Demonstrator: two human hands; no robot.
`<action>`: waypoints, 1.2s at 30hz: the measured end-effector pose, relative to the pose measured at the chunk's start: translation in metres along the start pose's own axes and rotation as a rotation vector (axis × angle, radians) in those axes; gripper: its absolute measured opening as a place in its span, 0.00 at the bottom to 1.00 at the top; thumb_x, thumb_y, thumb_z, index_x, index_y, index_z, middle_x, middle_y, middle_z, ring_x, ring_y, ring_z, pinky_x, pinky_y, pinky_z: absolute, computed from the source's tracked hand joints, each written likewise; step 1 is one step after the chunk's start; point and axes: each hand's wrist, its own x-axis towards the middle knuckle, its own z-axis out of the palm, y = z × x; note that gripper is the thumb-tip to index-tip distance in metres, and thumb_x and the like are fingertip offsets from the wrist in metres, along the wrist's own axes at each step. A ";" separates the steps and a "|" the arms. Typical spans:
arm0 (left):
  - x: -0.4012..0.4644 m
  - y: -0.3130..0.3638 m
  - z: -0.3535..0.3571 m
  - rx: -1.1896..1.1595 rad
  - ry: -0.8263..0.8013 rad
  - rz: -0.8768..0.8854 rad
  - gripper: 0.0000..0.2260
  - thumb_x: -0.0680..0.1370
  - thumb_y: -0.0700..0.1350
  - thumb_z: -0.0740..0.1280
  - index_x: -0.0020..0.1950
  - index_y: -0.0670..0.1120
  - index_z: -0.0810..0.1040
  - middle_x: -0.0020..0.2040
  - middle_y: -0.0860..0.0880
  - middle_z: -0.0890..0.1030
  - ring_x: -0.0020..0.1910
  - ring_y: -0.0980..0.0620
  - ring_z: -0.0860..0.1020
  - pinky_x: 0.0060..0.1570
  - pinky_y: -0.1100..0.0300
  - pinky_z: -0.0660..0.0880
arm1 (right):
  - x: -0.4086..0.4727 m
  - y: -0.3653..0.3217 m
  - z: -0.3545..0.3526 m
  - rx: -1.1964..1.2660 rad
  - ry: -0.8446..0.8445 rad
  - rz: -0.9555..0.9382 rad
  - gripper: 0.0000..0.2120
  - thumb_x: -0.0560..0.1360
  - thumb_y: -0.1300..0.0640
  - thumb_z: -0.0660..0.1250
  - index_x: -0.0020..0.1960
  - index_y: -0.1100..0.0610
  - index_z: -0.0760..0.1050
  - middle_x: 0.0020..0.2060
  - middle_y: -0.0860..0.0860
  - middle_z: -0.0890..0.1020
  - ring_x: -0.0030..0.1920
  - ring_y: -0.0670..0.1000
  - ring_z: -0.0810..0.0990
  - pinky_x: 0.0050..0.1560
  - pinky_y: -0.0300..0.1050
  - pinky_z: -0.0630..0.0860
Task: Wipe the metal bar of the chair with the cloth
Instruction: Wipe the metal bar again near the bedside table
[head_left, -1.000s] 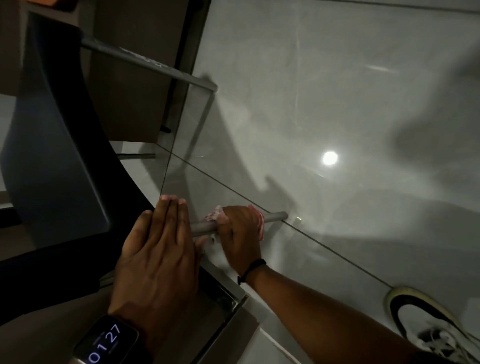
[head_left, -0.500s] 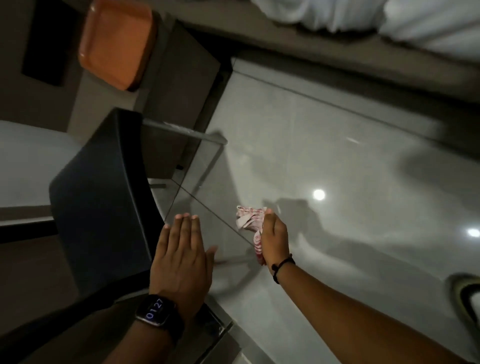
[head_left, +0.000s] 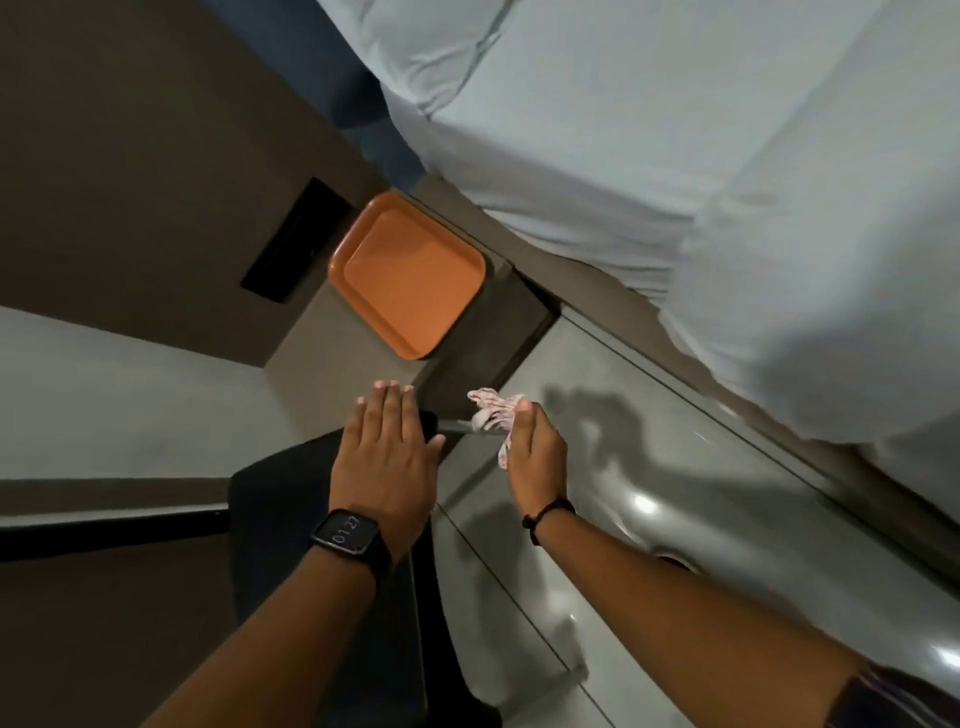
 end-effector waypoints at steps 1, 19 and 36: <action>0.021 -0.006 0.011 -0.006 -0.017 -0.004 0.32 0.85 0.57 0.38 0.84 0.40 0.48 0.85 0.39 0.53 0.85 0.42 0.48 0.82 0.45 0.42 | 0.017 0.003 0.019 -0.042 0.002 -0.002 0.19 0.91 0.52 0.55 0.61 0.61 0.81 0.56 0.59 0.88 0.60 0.62 0.85 0.70 0.67 0.78; 0.119 -0.019 0.148 -0.182 -0.051 0.030 0.28 0.86 0.50 0.50 0.83 0.37 0.55 0.83 0.35 0.57 0.85 0.41 0.49 0.83 0.47 0.44 | 0.094 0.145 0.138 -0.147 -0.258 -0.395 0.14 0.88 0.57 0.61 0.64 0.56 0.85 0.63 0.54 0.88 0.68 0.52 0.81 0.86 0.46 0.63; 0.119 -0.014 0.144 -0.208 -0.037 0.029 0.29 0.87 0.54 0.47 0.83 0.38 0.54 0.84 0.37 0.57 0.85 0.44 0.47 0.82 0.50 0.43 | 0.100 0.163 0.135 -0.008 -0.302 -0.254 0.32 0.91 0.41 0.45 0.76 0.58 0.79 0.75 0.56 0.82 0.76 0.56 0.80 0.81 0.62 0.73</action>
